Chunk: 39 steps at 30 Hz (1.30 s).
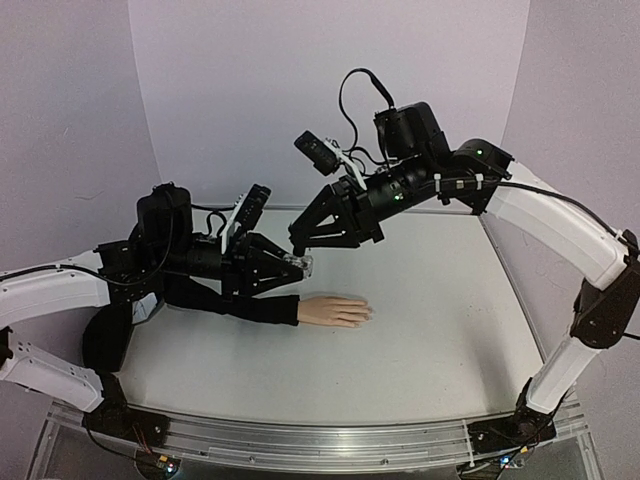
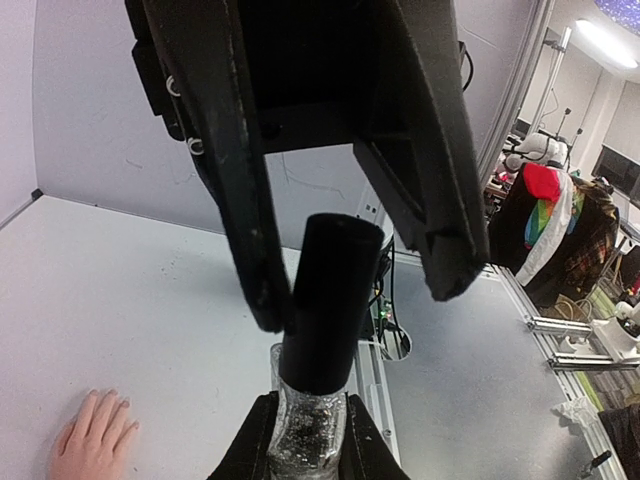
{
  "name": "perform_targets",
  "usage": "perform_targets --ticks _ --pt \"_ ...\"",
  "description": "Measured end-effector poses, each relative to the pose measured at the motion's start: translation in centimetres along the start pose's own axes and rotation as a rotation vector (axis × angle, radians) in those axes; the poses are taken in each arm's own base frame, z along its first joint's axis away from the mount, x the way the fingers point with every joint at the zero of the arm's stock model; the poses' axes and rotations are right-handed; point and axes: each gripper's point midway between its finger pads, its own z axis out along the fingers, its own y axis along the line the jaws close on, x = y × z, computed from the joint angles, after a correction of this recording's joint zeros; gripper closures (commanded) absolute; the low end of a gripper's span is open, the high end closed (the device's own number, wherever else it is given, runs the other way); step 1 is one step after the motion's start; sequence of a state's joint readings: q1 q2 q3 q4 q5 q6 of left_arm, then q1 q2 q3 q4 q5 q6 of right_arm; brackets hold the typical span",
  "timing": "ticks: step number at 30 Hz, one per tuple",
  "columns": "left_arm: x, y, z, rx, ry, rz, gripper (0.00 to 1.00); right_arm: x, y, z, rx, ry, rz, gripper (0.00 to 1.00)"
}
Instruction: Paint the nails
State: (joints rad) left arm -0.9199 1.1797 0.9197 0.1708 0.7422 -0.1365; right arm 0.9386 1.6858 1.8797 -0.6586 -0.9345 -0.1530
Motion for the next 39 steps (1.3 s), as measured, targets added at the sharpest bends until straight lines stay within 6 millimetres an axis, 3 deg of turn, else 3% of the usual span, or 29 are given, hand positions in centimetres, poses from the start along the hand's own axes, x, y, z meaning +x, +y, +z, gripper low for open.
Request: perform_targets --ticks 5,8,21,25,28,31,36,38,39 --pt "-0.1 0.0 0.0 0.000 0.004 -0.004 1.00 0.1 -0.5 0.4 -0.001 0.002 0.009 0.93" --pt "-0.1 -0.2 0.0 0.008 0.005 -0.008 1.00 0.0 -0.6 0.4 0.003 -0.001 0.006 0.99" --pt "-1.1 2.1 -1.5 -0.182 -0.051 -0.064 1.00 -1.0 -2.9 1.1 0.065 -0.090 -0.071 1.00" --pt "-0.9 4.6 -2.2 -0.335 -0.055 -0.054 1.00 -1.1 -5.4 1.4 0.144 -0.114 -0.026 1.00" --pt "-0.4 7.8 -3.2 -0.514 -0.045 -0.025 1.00 -1.2 -8.6 1.9 0.260 -0.131 0.058 1.00" --pt "0.7 12.5 -4.2 -0.738 -0.015 0.008 1.00 -0.4 -14.4 2.0 0.540 -0.163 0.225 1.00" --pt "3.4 19.3 -4.6 -1.023 0.098 0.096 1.00 2.0 -20.0 1.9 0.961 -0.197 0.445 1.00" --pt "3.8 20.7 -4.6 -1.078 0.111 0.104 1.00 2.4 -21.5 1.7 1.085 -0.218 0.492 0.97" --pt "3.9 21.0 -4.7 -1.092 0.104 0.101 1.00 2.4 -21.7 1.6 1.113 -0.233 0.511 0.90"
